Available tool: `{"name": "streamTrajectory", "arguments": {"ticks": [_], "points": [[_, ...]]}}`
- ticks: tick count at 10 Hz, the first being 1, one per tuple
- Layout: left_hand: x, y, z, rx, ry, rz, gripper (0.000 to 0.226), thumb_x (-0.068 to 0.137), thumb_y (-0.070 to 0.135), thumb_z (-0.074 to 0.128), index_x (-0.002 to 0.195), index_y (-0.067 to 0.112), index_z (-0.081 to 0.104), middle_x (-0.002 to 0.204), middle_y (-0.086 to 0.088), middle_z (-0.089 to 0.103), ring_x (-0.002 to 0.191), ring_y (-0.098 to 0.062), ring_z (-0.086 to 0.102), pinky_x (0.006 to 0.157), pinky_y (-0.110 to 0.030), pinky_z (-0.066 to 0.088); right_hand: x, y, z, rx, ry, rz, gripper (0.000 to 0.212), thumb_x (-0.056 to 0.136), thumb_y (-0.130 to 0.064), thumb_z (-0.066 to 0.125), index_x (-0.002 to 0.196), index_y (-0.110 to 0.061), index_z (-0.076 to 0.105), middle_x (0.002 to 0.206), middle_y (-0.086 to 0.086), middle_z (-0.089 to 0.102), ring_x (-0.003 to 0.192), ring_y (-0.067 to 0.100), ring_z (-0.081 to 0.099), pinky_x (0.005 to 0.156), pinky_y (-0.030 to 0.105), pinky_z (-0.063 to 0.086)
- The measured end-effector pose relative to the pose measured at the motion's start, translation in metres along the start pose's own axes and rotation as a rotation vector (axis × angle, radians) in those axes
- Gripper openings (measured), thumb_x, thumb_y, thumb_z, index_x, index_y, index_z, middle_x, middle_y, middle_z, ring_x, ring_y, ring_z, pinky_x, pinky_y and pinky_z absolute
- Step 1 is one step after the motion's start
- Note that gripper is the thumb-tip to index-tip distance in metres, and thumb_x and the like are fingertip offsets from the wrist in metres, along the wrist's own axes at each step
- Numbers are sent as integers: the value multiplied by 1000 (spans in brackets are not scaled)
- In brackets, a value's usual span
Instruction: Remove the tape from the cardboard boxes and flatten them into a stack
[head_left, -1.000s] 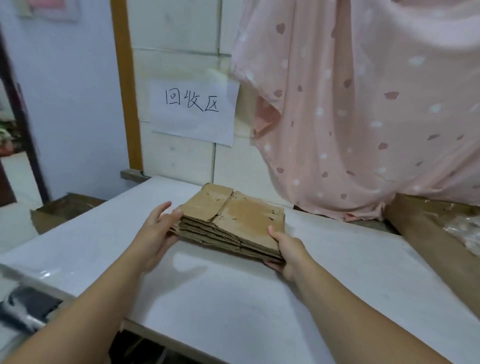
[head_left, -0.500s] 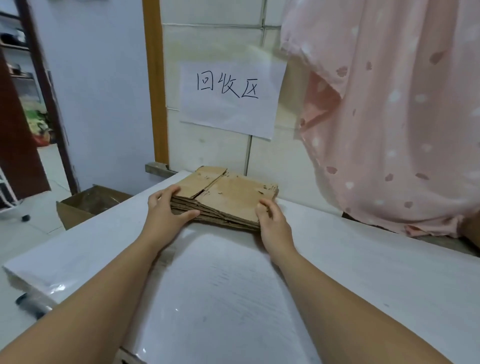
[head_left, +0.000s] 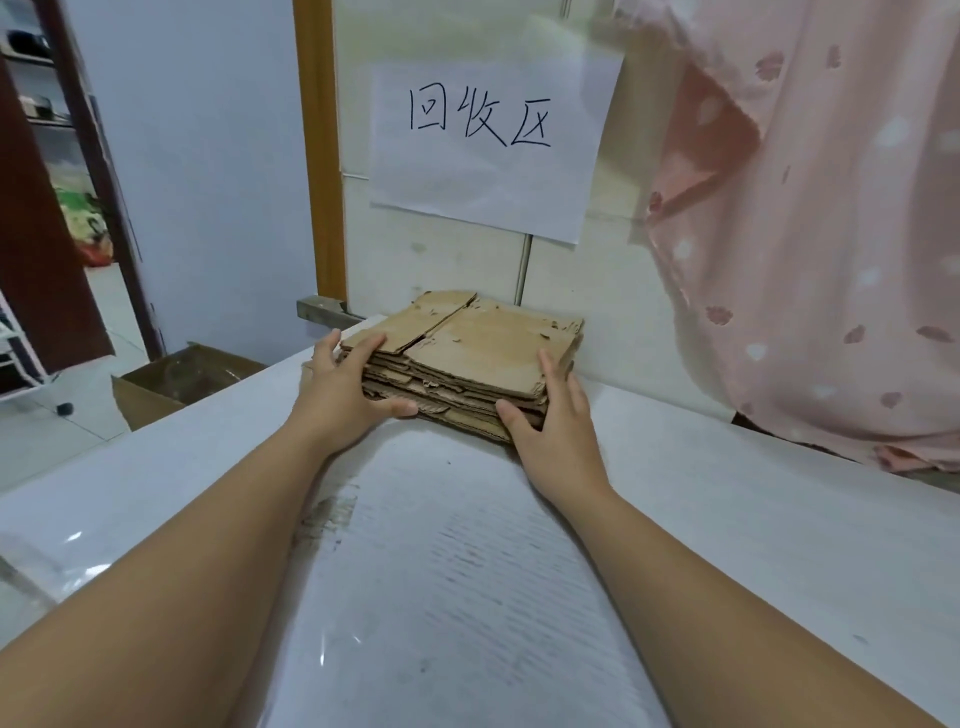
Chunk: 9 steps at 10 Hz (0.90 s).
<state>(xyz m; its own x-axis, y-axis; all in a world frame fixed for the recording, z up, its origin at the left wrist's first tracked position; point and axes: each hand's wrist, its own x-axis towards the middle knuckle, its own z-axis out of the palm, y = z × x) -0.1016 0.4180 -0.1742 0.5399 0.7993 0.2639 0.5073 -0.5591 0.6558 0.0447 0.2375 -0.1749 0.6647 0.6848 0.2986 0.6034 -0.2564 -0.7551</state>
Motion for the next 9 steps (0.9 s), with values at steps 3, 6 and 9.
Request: {"name": "streamTrajectory", "arguments": {"ticks": [3, 6, 9], "points": [[-1, 0, 3, 264, 63, 99, 93, 70, 62, 68, 146, 42, 21, 157, -2, 14, 144, -31, 12, 115, -52, 16, -1, -1, 2, -105, -31, 55, 67, 94, -51, 45, 151, -31, 16, 160, -2, 6, 146, 18, 8, 115, 35, 15], [-8, 4, 4, 255, 90, 101, 94, 70, 57, 72, 147, 39, 20, 155, -1, 18, 138, -31, 24, 106, -50, 33, -4, -4, -1, -9, -43, 21, 81, 87, -50, 58, 147, -44, 5, 160, -4, 1, 146, 17, 11, 113, 38, 20], [-27, 8, -2, -113, 96, 95, 77, 85, 45, 63, 146, 45, 16, 156, 5, 14, 143, -24, 13, 116, -49, 18, -11, -2, -21, 465, 108, 230, 58, 89, -38, 61, 140, -32, 34, 139, -1, 41, 118, 14, 46, 94, 30, 39]]}}
